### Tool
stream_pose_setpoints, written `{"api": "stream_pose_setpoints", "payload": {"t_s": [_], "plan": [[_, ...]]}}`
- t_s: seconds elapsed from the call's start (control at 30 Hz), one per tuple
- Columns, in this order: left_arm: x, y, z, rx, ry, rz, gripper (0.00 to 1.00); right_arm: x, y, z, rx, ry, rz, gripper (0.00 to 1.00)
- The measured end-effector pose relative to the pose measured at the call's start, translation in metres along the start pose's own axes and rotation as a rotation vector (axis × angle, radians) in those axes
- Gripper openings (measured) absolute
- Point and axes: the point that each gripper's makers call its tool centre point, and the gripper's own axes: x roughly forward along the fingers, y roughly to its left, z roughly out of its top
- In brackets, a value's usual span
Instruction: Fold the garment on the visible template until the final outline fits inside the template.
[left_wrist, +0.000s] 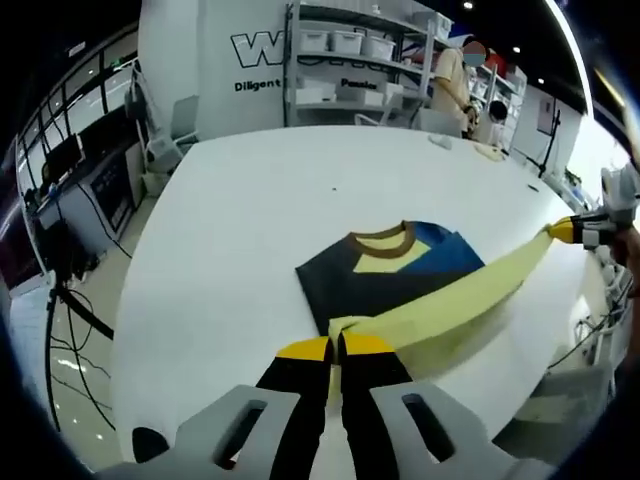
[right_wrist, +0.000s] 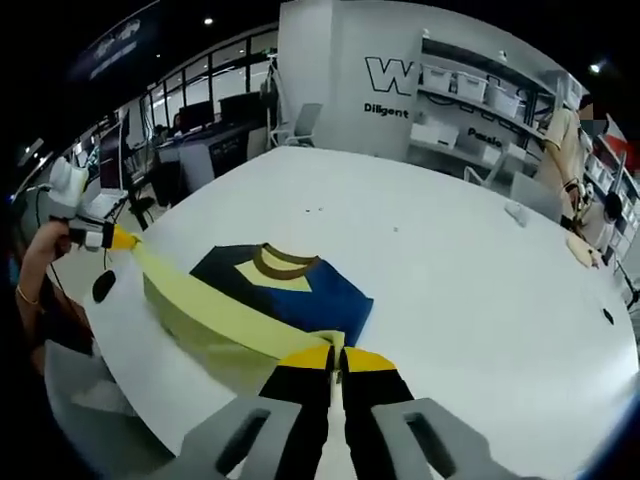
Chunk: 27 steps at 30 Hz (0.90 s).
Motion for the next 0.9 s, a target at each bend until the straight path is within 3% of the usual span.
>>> {"api": "stream_pose_setpoints", "payload": {"t_s": [0.23, 0.37, 0.7, 0.9], "plan": [[0.018, 0.004, 0.026, 0.0, -0.04, 0.01, 0.08, 0.014, -0.01, 0.01, 0.016, -0.01, -0.026, 0.0], [0.032, 0.008, 0.031, 0.015, -0.025, 0.01, 0.08, 0.023, -0.016, 0.016, 0.051, -0.021, -0.042, 0.0], [0.067, 0.015, 0.046, 0.035, 0.009, -0.001, 0.08, 0.058, -0.031, 0.025, 0.039, 0.003, -0.069, 0.0], [0.086, 0.018, 0.042, 0.034, 0.03, 0.0, 0.08, 0.081, -0.039, 0.023, 0.053, 0.027, -0.076, 0.0]]}}
